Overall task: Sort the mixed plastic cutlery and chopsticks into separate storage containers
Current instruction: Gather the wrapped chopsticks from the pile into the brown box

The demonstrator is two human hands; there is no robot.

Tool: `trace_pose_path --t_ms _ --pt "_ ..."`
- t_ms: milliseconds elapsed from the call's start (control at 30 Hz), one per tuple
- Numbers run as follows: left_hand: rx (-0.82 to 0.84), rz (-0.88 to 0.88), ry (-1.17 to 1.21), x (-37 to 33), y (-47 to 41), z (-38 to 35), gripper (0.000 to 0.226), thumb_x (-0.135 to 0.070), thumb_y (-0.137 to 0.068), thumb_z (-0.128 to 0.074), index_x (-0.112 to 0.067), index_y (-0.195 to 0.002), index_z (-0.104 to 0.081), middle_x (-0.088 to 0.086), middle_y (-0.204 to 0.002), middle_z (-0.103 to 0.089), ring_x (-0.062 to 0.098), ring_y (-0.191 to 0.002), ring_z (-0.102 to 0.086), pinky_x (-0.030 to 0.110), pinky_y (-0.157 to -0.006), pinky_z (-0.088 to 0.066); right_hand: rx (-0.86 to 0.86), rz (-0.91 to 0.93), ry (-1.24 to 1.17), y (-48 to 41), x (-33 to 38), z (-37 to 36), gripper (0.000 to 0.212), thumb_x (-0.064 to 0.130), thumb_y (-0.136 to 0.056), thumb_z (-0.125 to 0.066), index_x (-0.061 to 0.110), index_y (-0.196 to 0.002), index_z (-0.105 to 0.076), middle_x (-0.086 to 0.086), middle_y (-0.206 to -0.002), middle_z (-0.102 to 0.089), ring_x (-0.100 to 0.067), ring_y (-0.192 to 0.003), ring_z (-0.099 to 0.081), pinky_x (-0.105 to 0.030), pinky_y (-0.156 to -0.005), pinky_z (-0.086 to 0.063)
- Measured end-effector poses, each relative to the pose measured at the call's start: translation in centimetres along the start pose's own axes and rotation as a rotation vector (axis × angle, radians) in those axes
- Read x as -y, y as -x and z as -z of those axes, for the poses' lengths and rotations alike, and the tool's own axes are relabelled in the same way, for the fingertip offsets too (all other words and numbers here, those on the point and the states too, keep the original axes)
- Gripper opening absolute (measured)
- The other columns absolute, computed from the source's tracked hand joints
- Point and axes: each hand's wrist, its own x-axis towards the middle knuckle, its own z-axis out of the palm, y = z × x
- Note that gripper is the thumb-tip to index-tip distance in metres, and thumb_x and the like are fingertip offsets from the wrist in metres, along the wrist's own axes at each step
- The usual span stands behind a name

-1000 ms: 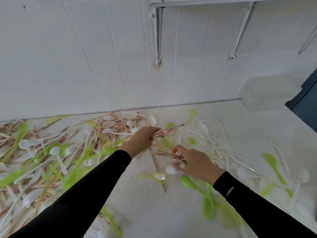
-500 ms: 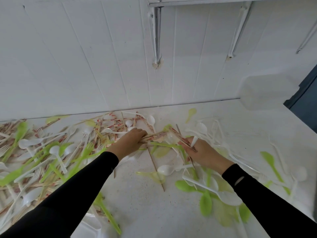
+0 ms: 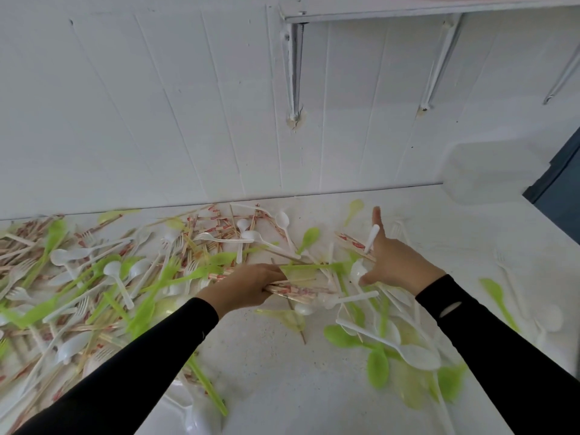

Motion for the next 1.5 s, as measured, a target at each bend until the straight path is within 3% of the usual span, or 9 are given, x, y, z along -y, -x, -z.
trace_pose_path --t_ms 100,167,300,600,867,1033,1200,1367,1500 --pt "-0.062 -0.097 -0.101 -0.3 0.0 -0.6 0.042 0.001 -0.082 -0.06 -0.025 -0.114 -0.072 -0.009 -0.111 -0.069 0.016 -0.101 -0.065 0.032 -0.077 -0.057 0.118 -0.158 0.181 1.0 0.1 2.3 0.103 0.032 -0.08 -0.079 0.006 -0.154 -0.012 0.003 -0.073 -0.071 -0.012 -0.065 -0.06 -0.029 -0.066 -0.044" --pt "-0.105 -0.128 -0.153 -0.4 -0.1 -1.1 0.045 0.0 -0.077 -0.068 -0.028 -0.112 -0.073 -0.009 -0.103 -0.07 0.016 -0.093 -0.066 0.028 -0.069 -0.057 0.19 -0.16 0.234 1.8 0.0 3.7 0.033 0.039 -0.082 -0.075 0.015 -0.101 -0.063 0.005 -0.064 -0.073 -0.006 -0.052 -0.057 -0.025 -0.061 -0.041" --pt "-0.171 -0.148 -0.123 -0.7 -0.3 -1.9 0.038 -0.004 -0.07 -0.08 -0.025 -0.101 -0.076 -0.006 -0.093 -0.066 0.016 -0.075 -0.066 0.025 -0.057 -0.054 0.148 -0.067 0.089 2.5 -0.7 5.8 0.033 0.045 -0.086 -0.07 0.02 -0.07 -0.054 0.006 -0.044 -0.061 -0.006 -0.038 -0.05 -0.021 -0.05 -0.038" --pt "-0.193 -0.186 -0.148 -0.1 0.2 -2.5 0.028 0.001 -0.073 -0.076 -0.013 -0.09 -0.058 0.003 -0.094 -0.057 0.021 -0.077 -0.058 0.032 -0.057 -0.054 -0.056 0.085 -0.506 3.1 0.2 6.6 0.03 0.049 -0.09 -0.062 0.024 -0.105 -0.057 0.001 -0.075 -0.06 -0.015 -0.057 -0.047 -0.027 -0.052 -0.036" --pt "-0.322 -0.079 -0.032 0.3 1.1 -0.6 0.017 -0.017 -0.092 -0.043 -0.01 -0.099 -0.058 0.003 -0.092 -0.058 0.018 -0.081 -0.049 0.03 -0.068 -0.045 0.148 0.271 -0.557 3.1 0.9 5.2 0.019 0.035 -0.099 -0.055 0.021 -0.105 -0.067 0.001 -0.073 -0.056 -0.011 -0.049 -0.044 -0.026 -0.046 -0.04" --pt "-0.405 0.125 0.183 0.2 1.1 0.8 0.015 -0.018 -0.093 -0.055 -0.011 -0.106 -0.055 0.002 -0.083 -0.062 0.023 -0.069 -0.059 0.032 -0.057 -0.043 0.263 0.282 -0.388 3.1 1.0 4.4 0.027 0.035 -0.098 -0.054 0.049 -0.121 -0.056 0.003 -0.069 -0.048 -0.012 -0.057 -0.04 -0.022 -0.046 -0.033" --pt "-0.381 0.116 0.205 0.2 1.3 0.9 0.023 -0.011 -0.091 -0.061 -0.005 -0.113 -0.06 0.003 -0.094 -0.062 0.02 -0.076 -0.061 0.026 -0.063 -0.043 0.358 0.25 -0.358 3.4 0.8 3.9 0.032 0.049 -0.093 -0.059 0.04 -0.123 -0.05 0.001 -0.074 -0.052 -0.014 -0.053 -0.044 -0.024 -0.042 -0.035" --pt "-0.433 0.171 0.285 -0.1 1.0 0.5 0.037 -0.046 -0.093 -0.057 -0.01 -0.102 -0.06 -0.014 -0.084 -0.051 -0.002 -0.058 -0.054 0.011 -0.058 -0.04 0.257 0.238 -0.381 3.2 0.8 2.7 0.026 0.036 -0.102 -0.048 0.035 -0.127 -0.05 -0.002 -0.082 -0.05 -0.003 -0.05 -0.051 -0.023 -0.04 -0.041" --pt "-0.408 0.316 0.471 -1.2 0.5 1.2 0.019 -0.028 -0.099 -0.055 -0.01 -0.096 -0.052 -0.002 -0.081 -0.067 0.01 -0.051 -0.065 0.03 -0.052 -0.053 0.277 0.239 -0.377 3.2 0.7 1.9 0.017 0.036 -0.099 -0.055 0.029 -0.111 -0.064 0.003 -0.074 -0.047 -0.007 -0.072 -0.058 -0.022 -0.041 -0.042"
